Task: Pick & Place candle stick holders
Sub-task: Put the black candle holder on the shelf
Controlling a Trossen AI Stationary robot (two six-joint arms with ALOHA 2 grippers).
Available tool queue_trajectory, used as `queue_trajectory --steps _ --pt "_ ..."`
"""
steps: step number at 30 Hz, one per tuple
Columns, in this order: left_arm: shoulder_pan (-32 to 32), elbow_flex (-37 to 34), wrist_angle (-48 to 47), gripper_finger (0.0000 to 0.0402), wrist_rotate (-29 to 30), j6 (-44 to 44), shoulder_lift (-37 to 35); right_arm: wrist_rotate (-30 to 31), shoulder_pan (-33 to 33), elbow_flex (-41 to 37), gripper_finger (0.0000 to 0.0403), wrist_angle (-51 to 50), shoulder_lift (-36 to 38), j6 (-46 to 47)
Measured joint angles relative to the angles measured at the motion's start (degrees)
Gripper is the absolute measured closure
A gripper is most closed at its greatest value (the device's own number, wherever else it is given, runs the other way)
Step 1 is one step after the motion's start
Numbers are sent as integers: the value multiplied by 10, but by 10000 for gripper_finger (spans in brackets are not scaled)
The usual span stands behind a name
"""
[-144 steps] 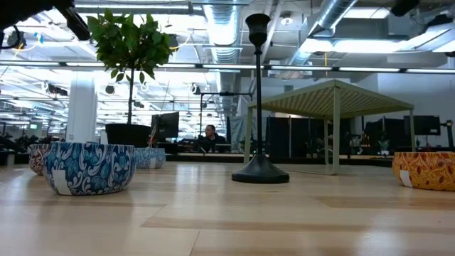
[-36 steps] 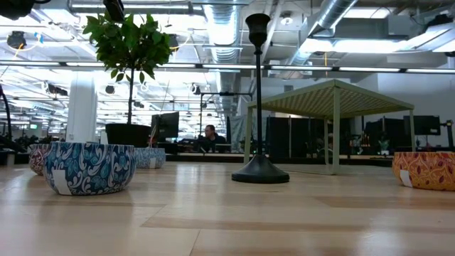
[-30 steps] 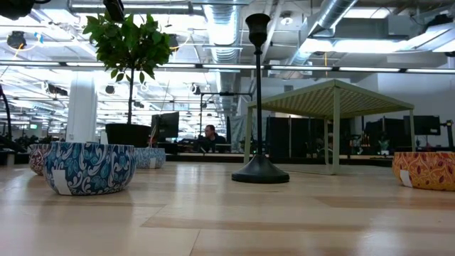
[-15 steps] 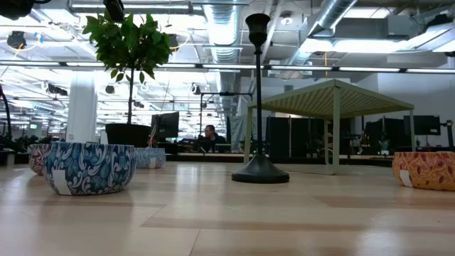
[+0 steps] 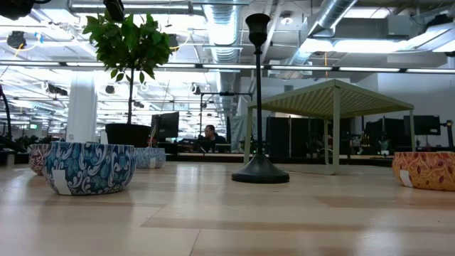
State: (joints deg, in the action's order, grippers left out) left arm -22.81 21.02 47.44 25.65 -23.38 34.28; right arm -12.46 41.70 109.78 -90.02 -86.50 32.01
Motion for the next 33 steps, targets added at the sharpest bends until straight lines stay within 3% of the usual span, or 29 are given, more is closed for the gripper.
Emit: queue_trajectory --steps 11,33 --pt "0 0 0 362 0 6 0 -4 15 0 133 0 0 23" --pt "0 0 0 361 0 5 0 86 106 -44 133 0 -1 177"
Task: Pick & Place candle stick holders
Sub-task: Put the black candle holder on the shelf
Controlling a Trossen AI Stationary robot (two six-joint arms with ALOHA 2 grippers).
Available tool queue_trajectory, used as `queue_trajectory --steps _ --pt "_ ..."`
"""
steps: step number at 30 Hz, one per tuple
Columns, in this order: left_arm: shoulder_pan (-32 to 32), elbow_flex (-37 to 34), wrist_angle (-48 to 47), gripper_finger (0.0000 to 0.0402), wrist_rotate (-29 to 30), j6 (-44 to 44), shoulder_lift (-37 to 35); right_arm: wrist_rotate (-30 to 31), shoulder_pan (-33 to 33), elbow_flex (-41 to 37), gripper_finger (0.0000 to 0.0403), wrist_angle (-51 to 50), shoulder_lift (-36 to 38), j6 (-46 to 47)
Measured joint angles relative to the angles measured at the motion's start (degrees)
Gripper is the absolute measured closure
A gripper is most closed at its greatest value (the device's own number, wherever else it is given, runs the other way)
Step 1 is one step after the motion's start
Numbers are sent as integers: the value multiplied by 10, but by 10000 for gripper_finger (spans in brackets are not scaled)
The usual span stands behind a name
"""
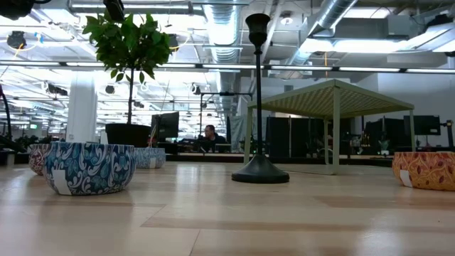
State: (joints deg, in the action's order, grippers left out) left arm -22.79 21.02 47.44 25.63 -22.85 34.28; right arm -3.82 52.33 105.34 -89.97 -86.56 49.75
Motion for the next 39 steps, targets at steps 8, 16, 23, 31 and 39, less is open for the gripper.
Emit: queue_trajectory --steps 8,16,23,31,39 --pt "0 0 0 361 0 0 0 11 35 0 133 2 -15 8" --pt "0 0 0 361 0 -1 0 17 47 -1 133 5 -62 -29" --pt "0 0 0 361 0 -1 0 26 46 0 133 10 -83 -38" --pt "0 0 0 361 0 -1 0 60 47 0 133 27 -84 -36" --pt "0 0 1 361 0 -1 0 63 55 0 133 39 -113 -36"
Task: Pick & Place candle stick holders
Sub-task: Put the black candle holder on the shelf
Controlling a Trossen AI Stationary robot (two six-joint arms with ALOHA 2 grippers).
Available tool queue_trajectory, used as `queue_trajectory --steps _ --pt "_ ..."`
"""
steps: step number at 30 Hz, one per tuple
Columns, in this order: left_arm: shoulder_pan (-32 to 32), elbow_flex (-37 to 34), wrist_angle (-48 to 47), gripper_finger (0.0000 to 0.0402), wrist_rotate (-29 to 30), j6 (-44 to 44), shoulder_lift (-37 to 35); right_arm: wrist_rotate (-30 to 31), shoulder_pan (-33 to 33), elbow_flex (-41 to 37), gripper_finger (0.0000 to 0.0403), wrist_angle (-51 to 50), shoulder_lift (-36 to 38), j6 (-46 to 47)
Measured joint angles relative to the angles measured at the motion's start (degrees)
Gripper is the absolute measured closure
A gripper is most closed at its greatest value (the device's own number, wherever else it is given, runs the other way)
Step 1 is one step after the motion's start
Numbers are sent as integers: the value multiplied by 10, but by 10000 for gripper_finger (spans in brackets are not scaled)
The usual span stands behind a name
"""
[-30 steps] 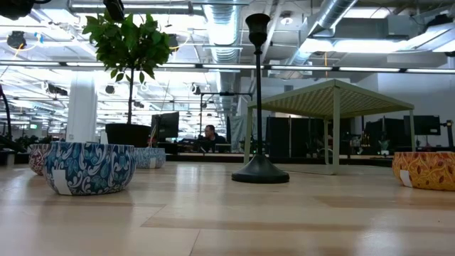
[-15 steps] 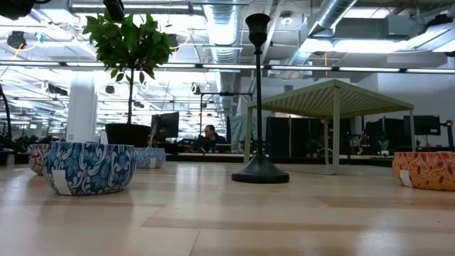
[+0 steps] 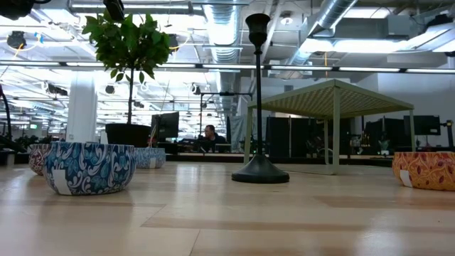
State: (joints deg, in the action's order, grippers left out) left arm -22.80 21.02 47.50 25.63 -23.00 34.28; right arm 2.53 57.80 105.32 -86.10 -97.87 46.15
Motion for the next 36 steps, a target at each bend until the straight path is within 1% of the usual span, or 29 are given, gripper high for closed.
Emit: queue_trajectory --steps 5,9,11,19,28,32,36 --pt "0 0 1 361 0 0 0 9 3 0 133 1 -9 0" --pt "0 0 2 361 0 -1 0 35 3 0 133 -4 -8 3" --pt "0 0 2 361 0 -4 0 39 3 -1 133 -6 -8 3" --pt "0 0 2 361 0 -4 0 36 7 -33 133 13 -8 18" --pt "0 0 5 361 0 -4 0 38 7 -35 134 10 -8 19" --pt "0 0 6 361 0 -4 0 37 7 -35 156 9 -8 20" --pt "0 0 6 361 0 -4 0 35 7 -35 203 11 -8 20"
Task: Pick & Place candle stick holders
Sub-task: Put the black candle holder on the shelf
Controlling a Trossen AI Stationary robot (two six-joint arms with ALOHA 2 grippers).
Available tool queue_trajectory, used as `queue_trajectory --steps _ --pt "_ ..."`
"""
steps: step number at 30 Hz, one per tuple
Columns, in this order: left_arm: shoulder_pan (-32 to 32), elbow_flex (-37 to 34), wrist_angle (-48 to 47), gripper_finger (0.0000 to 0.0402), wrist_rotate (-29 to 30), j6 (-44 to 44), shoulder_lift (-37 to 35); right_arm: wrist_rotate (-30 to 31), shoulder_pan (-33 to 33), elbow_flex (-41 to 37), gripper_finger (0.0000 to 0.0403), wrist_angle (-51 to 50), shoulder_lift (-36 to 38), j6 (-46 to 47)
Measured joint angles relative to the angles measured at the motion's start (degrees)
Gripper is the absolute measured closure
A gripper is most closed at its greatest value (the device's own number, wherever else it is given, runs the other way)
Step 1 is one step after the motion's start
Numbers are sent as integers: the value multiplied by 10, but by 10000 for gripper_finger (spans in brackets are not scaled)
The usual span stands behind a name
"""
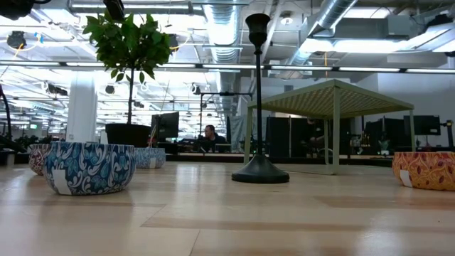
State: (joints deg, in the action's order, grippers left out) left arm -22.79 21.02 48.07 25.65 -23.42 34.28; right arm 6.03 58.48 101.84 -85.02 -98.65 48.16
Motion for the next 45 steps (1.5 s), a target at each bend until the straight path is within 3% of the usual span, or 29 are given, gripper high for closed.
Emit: queue_trajectory --steps 7,16,28,36,45 --pt "0 0 0 361 0 0 0 -1 0 0 283 0 0 -1" --pt "0 0 0 361 0 0 0 5 -14 0 283 -23 17 1" --pt "0 0 0 361 0 0 0 20 -59 0 280 -45 178 74" --pt "0 0 0 361 0 0 0 60 -125 0 278 -46 274 27" --pt "0 0 0 361 0 0 0 96 -274 0 277 -47 346 -99"
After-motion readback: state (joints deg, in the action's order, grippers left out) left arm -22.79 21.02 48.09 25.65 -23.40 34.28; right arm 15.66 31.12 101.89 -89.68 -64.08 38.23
